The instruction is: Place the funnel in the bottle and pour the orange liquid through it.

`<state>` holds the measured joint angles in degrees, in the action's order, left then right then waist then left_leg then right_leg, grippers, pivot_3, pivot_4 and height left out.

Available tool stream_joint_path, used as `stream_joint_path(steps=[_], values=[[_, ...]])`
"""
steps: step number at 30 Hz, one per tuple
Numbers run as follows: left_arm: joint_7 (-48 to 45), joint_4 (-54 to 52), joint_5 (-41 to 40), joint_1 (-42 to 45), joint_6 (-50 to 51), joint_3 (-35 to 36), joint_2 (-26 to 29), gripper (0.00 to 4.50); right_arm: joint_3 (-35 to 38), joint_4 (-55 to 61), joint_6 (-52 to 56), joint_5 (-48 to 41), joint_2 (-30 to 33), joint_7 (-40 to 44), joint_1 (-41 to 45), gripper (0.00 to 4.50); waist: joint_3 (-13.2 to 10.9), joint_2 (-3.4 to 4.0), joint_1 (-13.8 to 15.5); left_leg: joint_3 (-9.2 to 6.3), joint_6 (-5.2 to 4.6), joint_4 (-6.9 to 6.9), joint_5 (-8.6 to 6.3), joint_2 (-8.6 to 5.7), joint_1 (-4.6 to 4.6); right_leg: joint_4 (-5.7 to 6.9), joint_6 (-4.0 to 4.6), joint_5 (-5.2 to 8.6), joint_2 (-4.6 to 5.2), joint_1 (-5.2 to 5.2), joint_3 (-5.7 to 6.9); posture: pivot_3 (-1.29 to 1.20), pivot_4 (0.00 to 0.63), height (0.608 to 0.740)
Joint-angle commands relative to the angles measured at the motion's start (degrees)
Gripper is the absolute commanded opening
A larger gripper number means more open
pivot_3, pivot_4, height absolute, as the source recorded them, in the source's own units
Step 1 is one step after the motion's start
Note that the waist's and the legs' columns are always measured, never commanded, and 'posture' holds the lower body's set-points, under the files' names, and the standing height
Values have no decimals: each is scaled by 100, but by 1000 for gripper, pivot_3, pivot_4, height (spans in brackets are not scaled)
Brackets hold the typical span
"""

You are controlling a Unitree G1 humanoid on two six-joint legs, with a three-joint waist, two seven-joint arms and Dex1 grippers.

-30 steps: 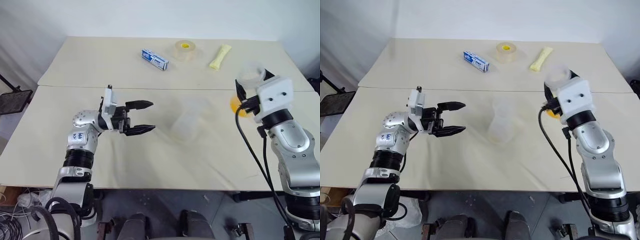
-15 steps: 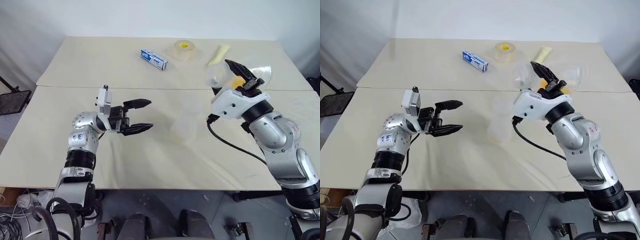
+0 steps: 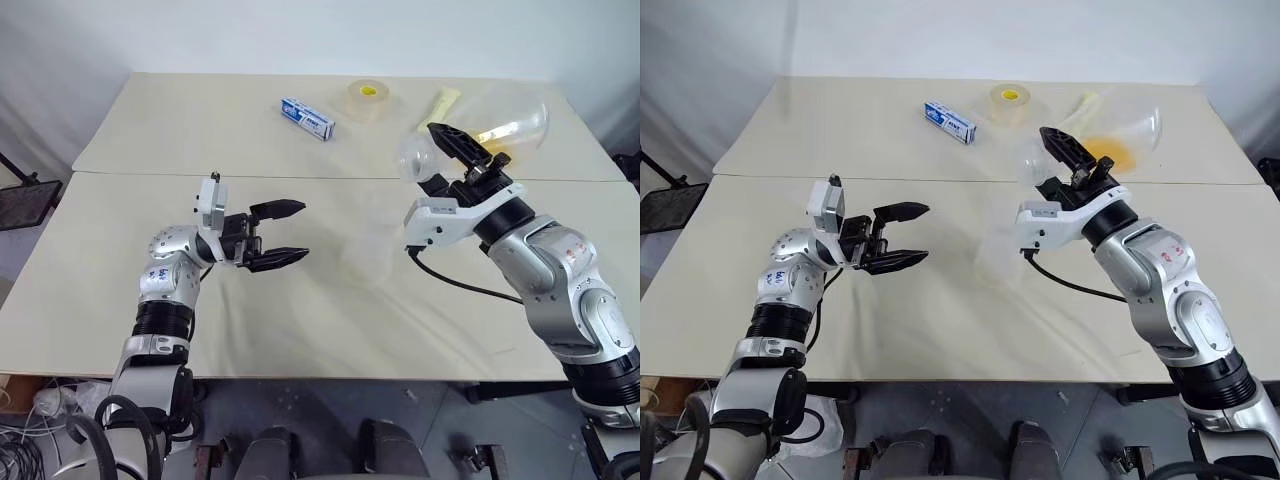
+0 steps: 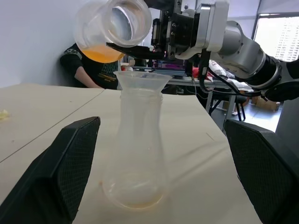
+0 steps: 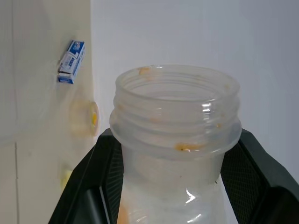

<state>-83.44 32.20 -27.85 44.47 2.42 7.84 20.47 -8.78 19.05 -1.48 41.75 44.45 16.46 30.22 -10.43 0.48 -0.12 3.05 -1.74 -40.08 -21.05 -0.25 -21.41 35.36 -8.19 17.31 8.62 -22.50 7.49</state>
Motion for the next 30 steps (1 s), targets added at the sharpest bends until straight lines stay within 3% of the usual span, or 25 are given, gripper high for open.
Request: stream_joint_path(steps=[1,30], values=[[-2,-90,-72,130,-34,4,-2,4500,214,8,-333,237,136,-243,75,2455,0,0,-3,0,0,0,0,0,0,0,0,0,0,0,0,0,150,740],[47,-160,-93,143,33,-1,-27,4500,311,-649,-1472,985,352,-857,187,2455,0,0,-5,0,0,0,0,1,0,0,0,0,0,0,0,0,150,740]])
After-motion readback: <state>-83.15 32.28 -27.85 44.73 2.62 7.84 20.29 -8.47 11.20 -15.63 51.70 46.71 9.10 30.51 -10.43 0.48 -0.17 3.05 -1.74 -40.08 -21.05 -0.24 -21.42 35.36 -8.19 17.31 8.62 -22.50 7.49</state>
